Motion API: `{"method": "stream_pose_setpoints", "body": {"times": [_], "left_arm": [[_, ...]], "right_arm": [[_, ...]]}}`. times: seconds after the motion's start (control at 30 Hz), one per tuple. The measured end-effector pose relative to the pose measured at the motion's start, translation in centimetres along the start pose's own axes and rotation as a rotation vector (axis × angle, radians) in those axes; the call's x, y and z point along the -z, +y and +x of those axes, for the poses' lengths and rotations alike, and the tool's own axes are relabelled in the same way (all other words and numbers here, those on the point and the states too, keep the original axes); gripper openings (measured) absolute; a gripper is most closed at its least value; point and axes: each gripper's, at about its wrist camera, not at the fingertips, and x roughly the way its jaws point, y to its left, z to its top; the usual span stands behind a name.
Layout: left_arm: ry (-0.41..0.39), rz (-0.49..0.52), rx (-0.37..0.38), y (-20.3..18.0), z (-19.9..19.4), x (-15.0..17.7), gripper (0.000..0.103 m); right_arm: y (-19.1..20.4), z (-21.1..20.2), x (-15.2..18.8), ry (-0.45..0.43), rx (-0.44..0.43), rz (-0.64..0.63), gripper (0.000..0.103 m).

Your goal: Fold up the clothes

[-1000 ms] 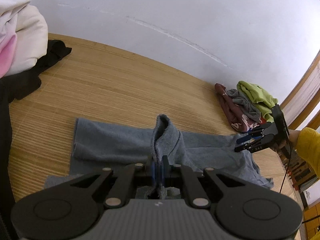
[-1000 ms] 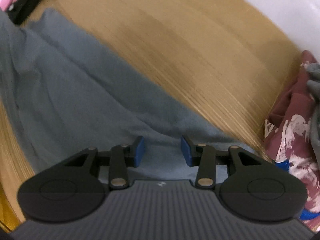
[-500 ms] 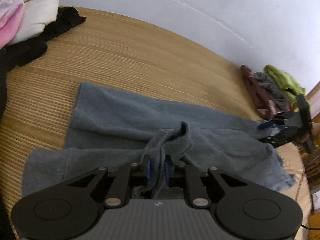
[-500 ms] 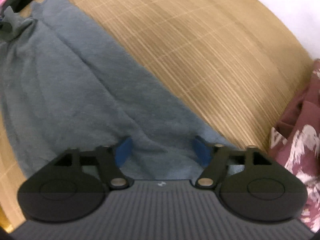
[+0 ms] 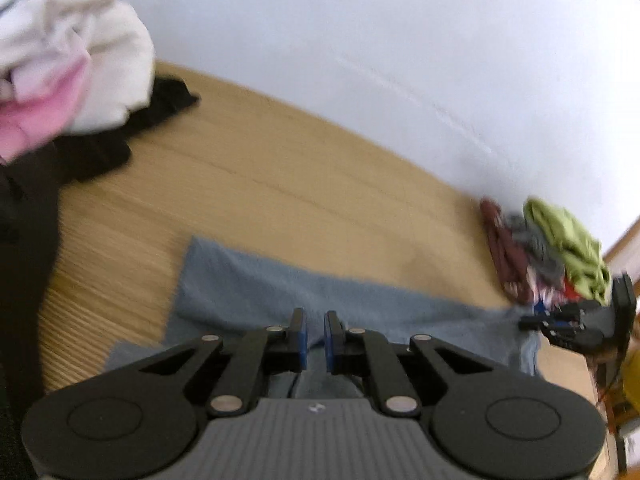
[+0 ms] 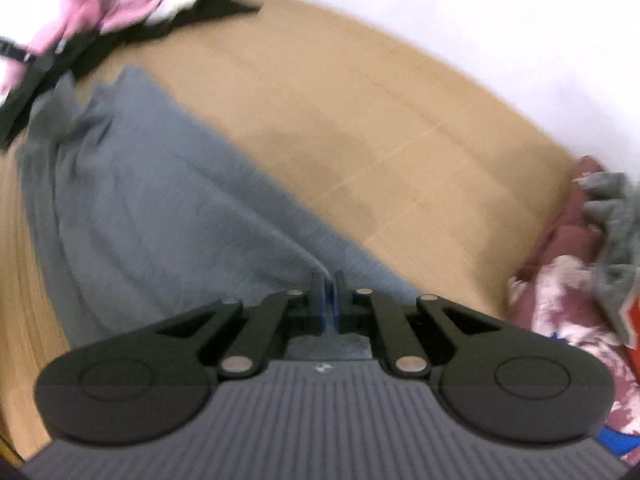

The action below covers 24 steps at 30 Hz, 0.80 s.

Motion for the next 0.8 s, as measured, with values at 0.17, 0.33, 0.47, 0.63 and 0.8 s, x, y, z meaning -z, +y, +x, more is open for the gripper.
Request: {"method": "stream_pose_setpoints", "body": {"times": [0.17,0.33,0.47,0.63,0.8], "left_arm": [[0.031,0.046,-0.016,0.6,1.4,-1.1,0.011],[0.111,0.133,-0.071,0.4,4.0,-0.3,0.024],[0.149,0.175,-0.066,1.3,4.7,0.5,0.049],[0.183,0.21,-0.117,2.4,6.8,0.7,0.053],[0.235,0.155,-0.066,4.5,9.9,0.5,0.051]], "right_arm": [[-0.2,1.4,-1.4,-0.048,0.018,0.019,0.006],[0.7,5.2,-1.9,0.017,0.005,-0.024,0.006],[0.6,5.8,-1.7,0.047,0.003,-0.022,0.006],[0.8,6.1,-1.8,0.062,0.016,0.015,0.006],[1.0,6.1,-1.4,0.075,0.033,0.031,0.006]]}}
